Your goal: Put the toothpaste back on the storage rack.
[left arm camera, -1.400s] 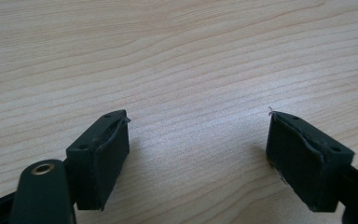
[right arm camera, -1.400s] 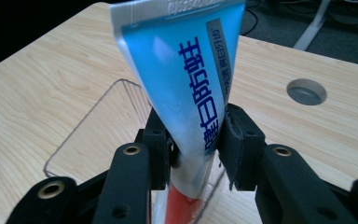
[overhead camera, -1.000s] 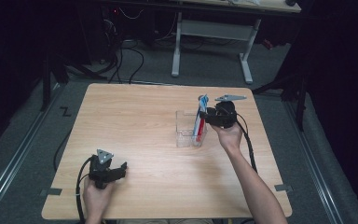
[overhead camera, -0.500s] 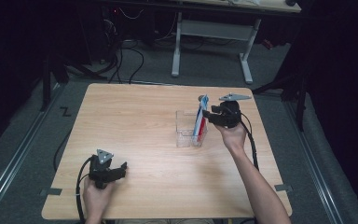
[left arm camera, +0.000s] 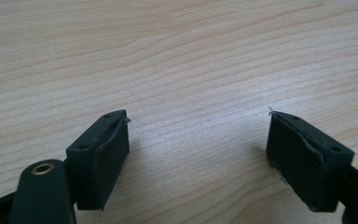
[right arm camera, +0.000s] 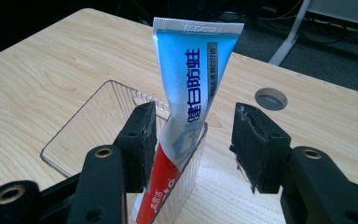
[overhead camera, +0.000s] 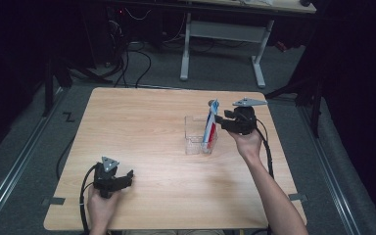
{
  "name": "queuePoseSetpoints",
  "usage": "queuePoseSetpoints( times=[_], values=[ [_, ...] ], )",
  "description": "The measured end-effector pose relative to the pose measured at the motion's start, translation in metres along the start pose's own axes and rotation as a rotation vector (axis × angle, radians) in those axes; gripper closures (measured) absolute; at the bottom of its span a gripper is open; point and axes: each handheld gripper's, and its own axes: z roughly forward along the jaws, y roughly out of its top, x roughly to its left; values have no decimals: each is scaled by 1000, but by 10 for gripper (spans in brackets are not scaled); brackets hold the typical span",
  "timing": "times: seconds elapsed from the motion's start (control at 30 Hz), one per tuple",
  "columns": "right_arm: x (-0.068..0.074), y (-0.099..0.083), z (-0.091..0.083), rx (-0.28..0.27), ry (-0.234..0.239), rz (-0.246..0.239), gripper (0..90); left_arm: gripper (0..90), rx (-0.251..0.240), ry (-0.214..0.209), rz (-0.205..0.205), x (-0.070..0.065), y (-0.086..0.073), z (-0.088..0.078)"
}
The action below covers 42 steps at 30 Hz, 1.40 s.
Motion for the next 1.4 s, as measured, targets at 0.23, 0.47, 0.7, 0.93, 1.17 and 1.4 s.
queuePoseSetpoints(
  times=[0.23,0.47,0.7,0.93,1.17,1.4],
  values=[
    [1,1,-6,-9,-2,-11,499,214,0,-1,0,0,0,0],
    [-1,0,-12,-14,-6,-10,498,214,0,0,0,0,0,0],
    [-2,0,-18,-28,-2,-11,493,214,0,0,0,0,0,0],
    [-4,0,-24,-46,20,-5,480,214,0,0,0,0,0,0],
    [-4,0,-29,-54,23,-10,477,214,1,0,1,0,0,0],
    [-3,0,-35,-58,20,-12,476,214,0,0,0,0,0,0]
  ],
)
